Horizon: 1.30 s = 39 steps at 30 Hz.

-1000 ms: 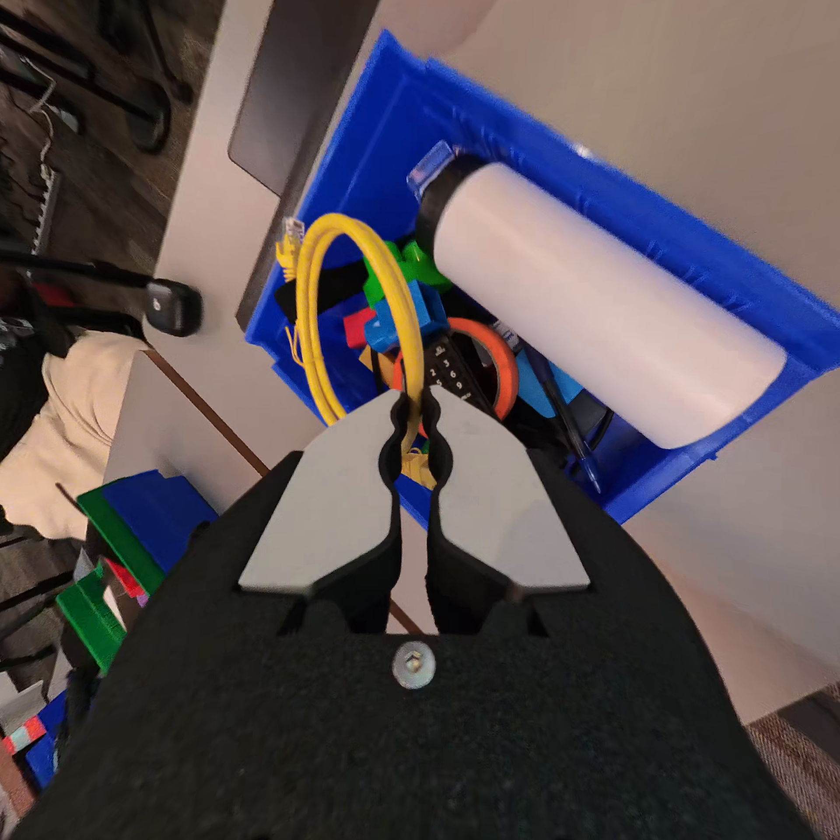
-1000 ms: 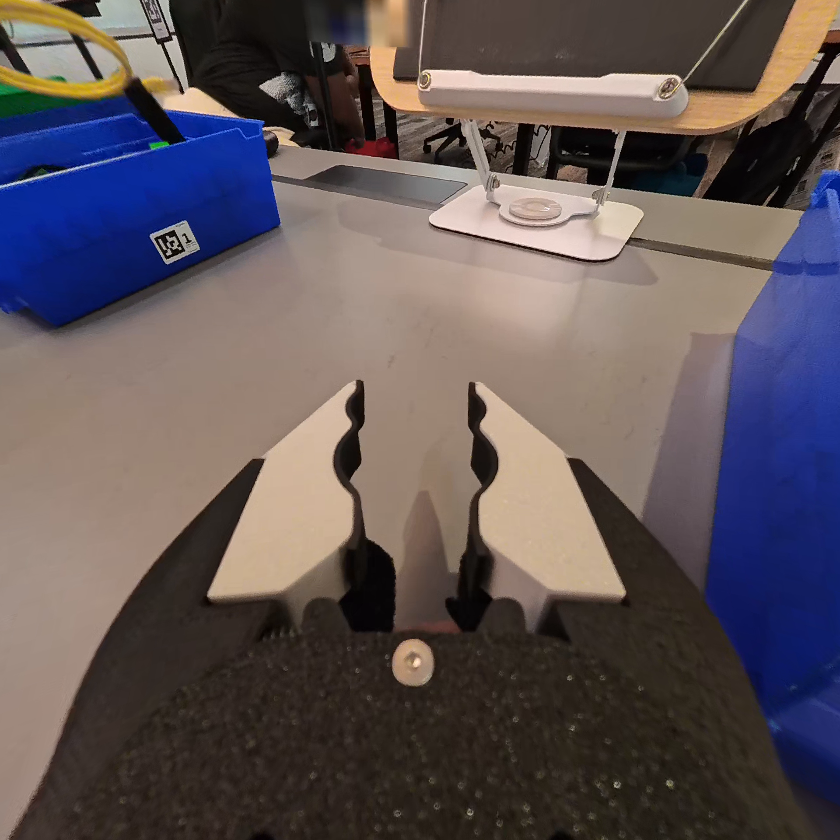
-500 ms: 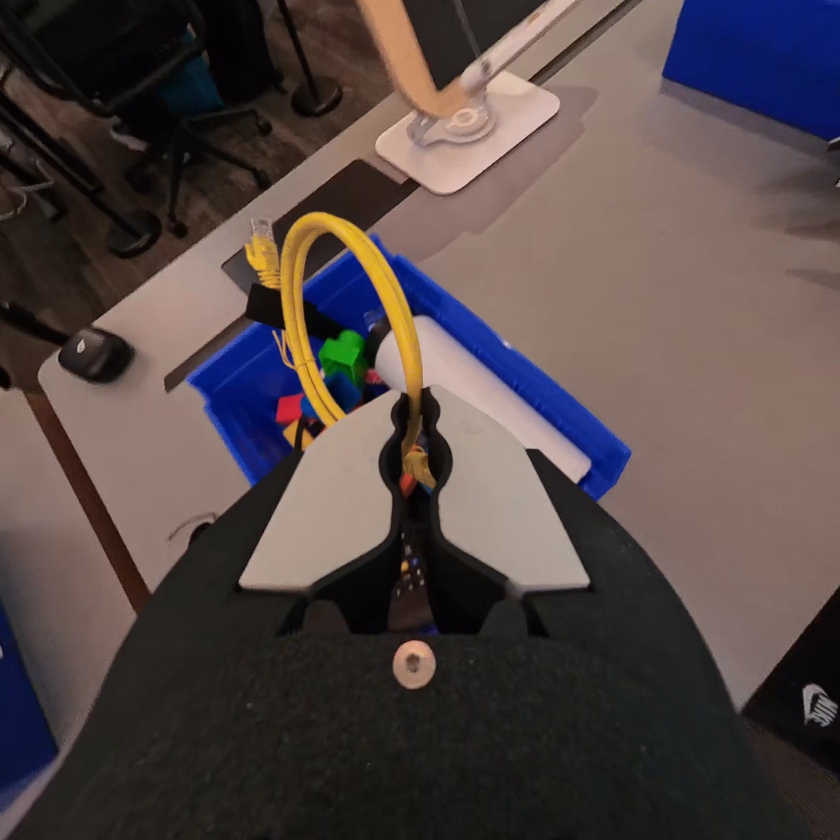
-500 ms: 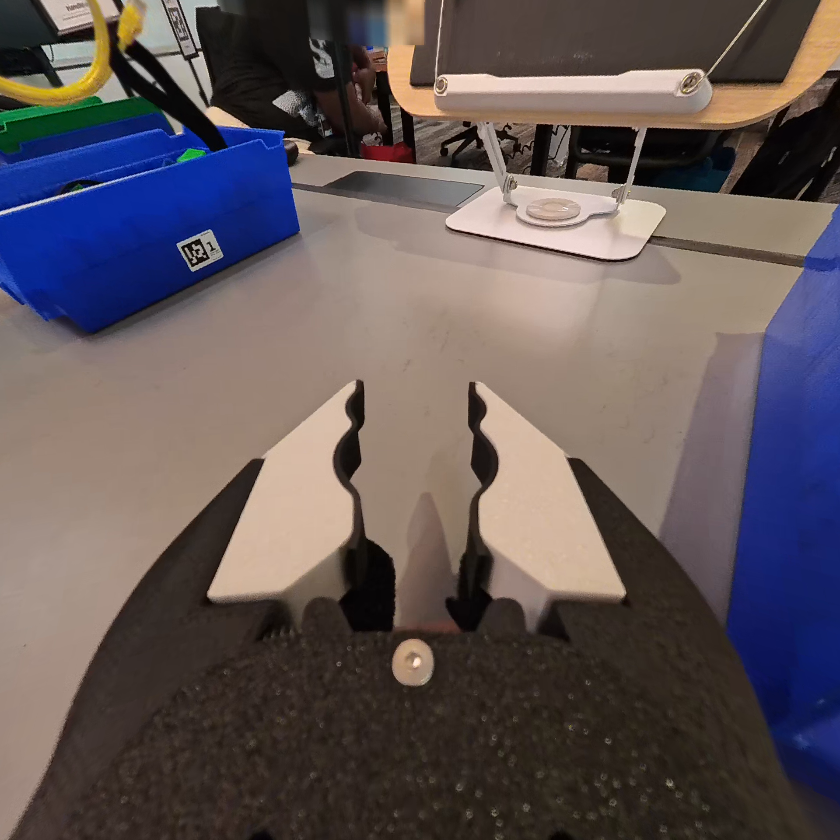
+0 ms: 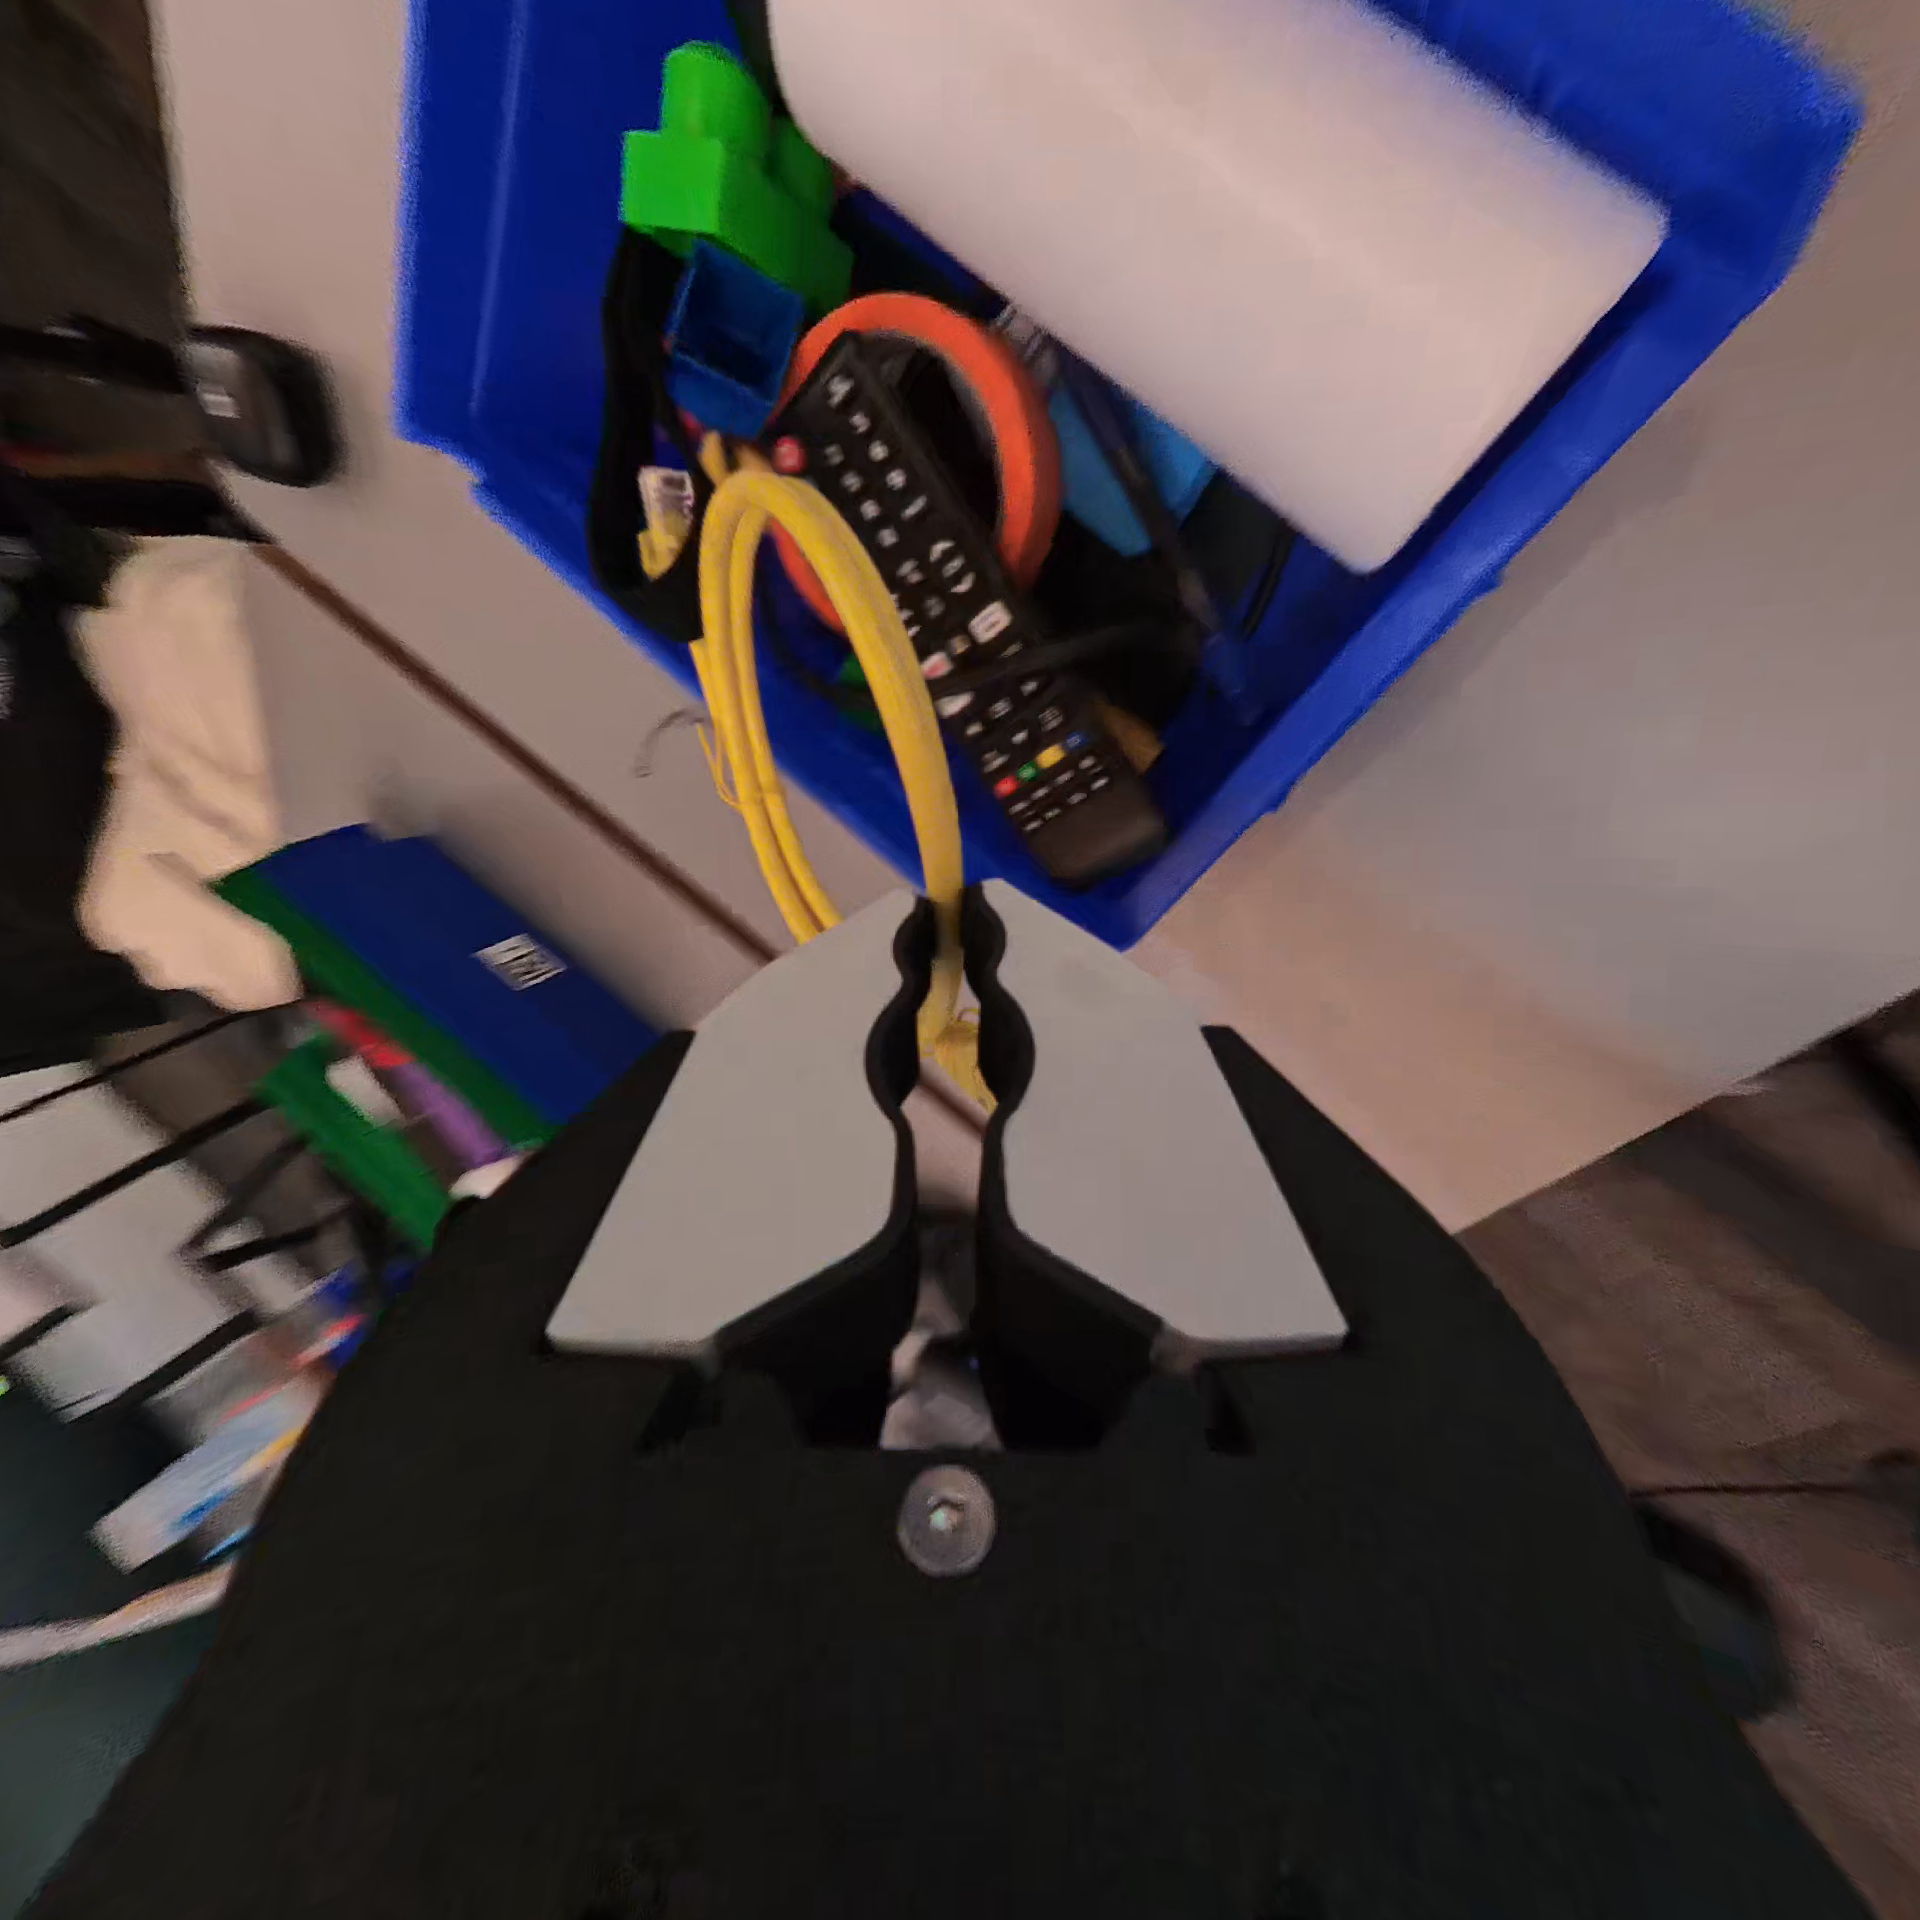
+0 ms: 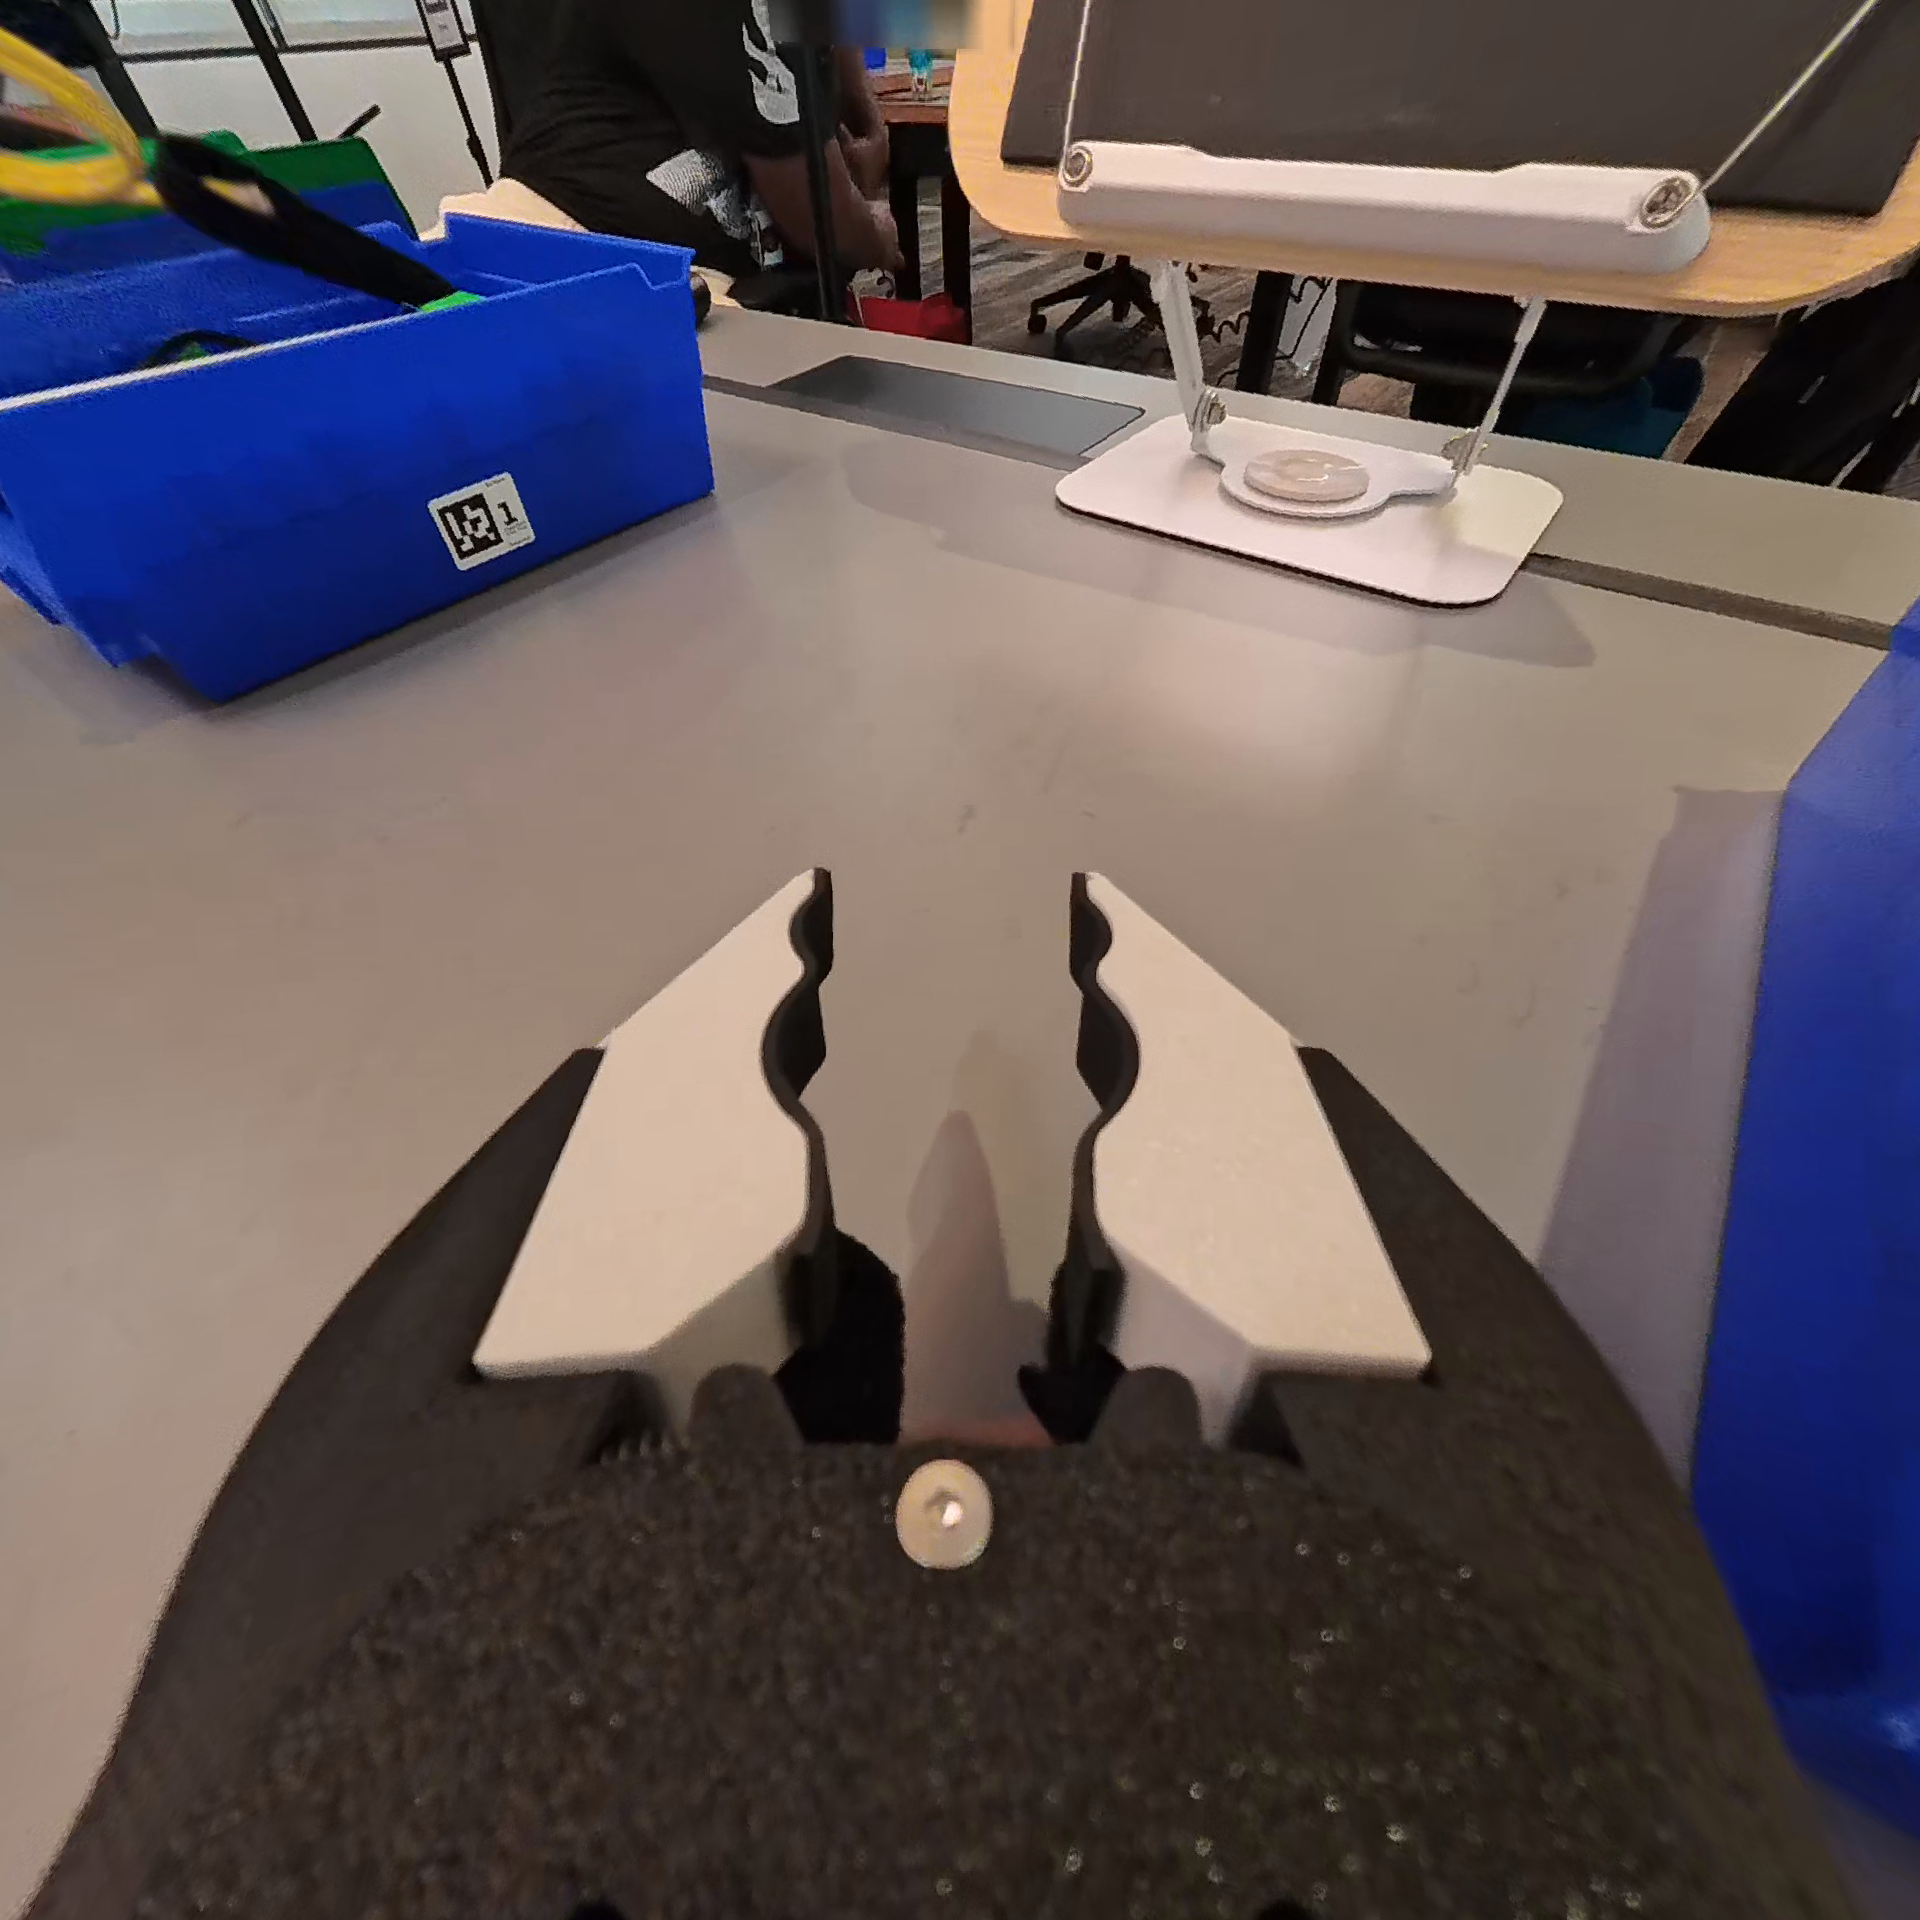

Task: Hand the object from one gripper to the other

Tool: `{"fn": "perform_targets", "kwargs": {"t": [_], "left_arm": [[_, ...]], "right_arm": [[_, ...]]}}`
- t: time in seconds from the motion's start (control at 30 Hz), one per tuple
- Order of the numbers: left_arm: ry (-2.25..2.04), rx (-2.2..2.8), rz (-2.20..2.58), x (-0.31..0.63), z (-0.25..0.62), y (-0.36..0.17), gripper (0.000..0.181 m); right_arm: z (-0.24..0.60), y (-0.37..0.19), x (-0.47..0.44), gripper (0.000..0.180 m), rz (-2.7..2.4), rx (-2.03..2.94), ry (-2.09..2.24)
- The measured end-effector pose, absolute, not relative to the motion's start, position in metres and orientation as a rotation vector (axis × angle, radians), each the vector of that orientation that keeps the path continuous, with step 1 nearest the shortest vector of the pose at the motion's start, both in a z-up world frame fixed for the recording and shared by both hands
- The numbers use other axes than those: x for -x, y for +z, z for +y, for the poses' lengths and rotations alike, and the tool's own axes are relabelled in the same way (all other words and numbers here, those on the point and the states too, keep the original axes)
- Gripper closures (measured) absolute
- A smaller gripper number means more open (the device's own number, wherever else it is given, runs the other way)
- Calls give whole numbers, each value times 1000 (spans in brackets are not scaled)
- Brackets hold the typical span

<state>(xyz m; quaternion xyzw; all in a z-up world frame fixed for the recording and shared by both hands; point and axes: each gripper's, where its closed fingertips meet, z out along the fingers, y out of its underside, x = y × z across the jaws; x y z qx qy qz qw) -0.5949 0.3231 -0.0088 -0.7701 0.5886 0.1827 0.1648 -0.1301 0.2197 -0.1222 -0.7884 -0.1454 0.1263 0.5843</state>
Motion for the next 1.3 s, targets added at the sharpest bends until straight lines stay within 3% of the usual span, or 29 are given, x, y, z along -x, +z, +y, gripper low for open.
{"fn": "perform_targets", "kwargs": {"t": [0.03,0.2,0.5,0.77,1.03,1.3], "left_arm": [[645,2133,1706,593,325,-2,175],[1274,1674,1740,578,333,28,175],[1666,1400,1641,590,366,-1,175],[1628,1302,1725,580,353,-7,175],[895,2032,1768,609,310,-52,175],[995,1865,1563,603,333,25,175]], "right_arm": [[219,-122,130,134,-341,1839,291],[218,-121,126,134,-339,1836,268],[218,-122,127,134,-336,1839,292],[218,-127,136,134,-370,1855,315],[218,-125,135,134,-350,1858,336],[219,-126,137,134,-371,1854,326]]}}
